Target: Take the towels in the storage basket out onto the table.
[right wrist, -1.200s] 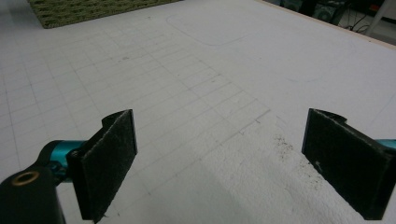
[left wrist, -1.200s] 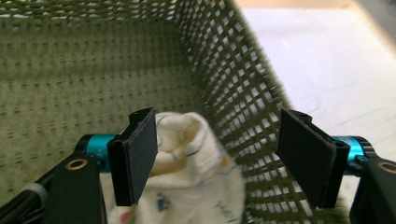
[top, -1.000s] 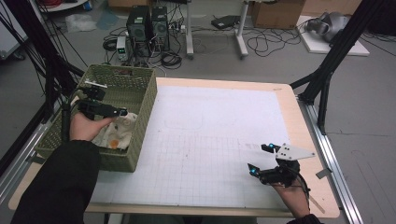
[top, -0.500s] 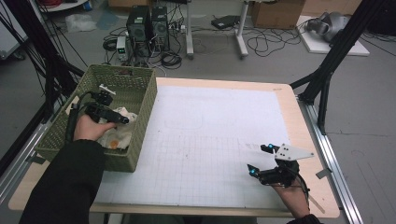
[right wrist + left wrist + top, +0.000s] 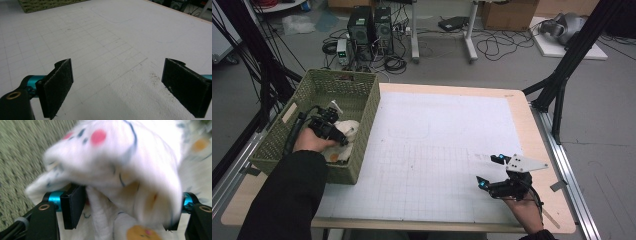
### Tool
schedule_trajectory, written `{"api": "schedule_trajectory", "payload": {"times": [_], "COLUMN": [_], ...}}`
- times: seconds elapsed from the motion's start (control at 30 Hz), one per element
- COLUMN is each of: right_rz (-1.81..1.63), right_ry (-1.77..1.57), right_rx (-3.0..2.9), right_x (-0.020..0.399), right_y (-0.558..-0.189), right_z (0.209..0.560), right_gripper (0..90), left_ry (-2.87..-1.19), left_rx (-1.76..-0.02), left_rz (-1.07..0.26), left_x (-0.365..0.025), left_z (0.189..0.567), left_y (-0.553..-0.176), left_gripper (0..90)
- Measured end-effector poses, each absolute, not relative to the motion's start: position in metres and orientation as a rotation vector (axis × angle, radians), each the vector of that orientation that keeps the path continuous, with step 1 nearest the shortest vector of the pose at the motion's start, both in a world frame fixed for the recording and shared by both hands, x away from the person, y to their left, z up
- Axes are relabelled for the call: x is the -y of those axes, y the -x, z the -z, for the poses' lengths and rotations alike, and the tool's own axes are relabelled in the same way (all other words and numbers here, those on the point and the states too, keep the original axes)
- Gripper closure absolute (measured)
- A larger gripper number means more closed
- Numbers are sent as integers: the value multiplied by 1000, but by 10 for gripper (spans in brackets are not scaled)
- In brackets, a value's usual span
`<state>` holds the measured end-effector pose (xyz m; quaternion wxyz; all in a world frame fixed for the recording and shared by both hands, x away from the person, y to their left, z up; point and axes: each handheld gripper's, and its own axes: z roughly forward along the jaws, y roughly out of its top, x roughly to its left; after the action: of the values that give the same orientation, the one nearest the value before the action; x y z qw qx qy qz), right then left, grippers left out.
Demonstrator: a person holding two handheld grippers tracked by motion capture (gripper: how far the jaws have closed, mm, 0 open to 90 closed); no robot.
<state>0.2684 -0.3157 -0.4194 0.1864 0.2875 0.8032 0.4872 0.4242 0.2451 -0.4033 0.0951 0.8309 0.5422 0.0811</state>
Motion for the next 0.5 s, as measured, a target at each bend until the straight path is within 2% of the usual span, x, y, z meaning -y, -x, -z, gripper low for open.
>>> {"api": "schedule_trajectory", "payload": {"times": [0.1,0.2,0.33,0.37,0.4,0.5], "right_rz": [-1375,-1376,-1381,-1379,-1380,-1379], "right_ry": [-806,-801,-799,-798,-799,-799], "right_rx": [-2262,-2261,-2261,-2261,-2261,-2260], "right_x": [315,315,315,315,315,316], "right_y": [-268,-269,-268,-268,-268,-268], "right_z": [419,419,419,419,419,419], "right_gripper": [95,95,95,95,95,95], "left_ry": [-2468,-2465,-2446,-2450,-2447,-2436], "left_rx": [-1605,-1610,-1615,-1617,-1616,-1604], "left_rz": [-248,-228,-185,-193,-199,-203], "left_x": [-245,-245,-246,-247,-247,-248], "left_z": [404,404,403,401,401,397], "left_y": [-424,-425,-425,-425,-424,-423], "left_gripper": [334,407,576,667,710,759]}}
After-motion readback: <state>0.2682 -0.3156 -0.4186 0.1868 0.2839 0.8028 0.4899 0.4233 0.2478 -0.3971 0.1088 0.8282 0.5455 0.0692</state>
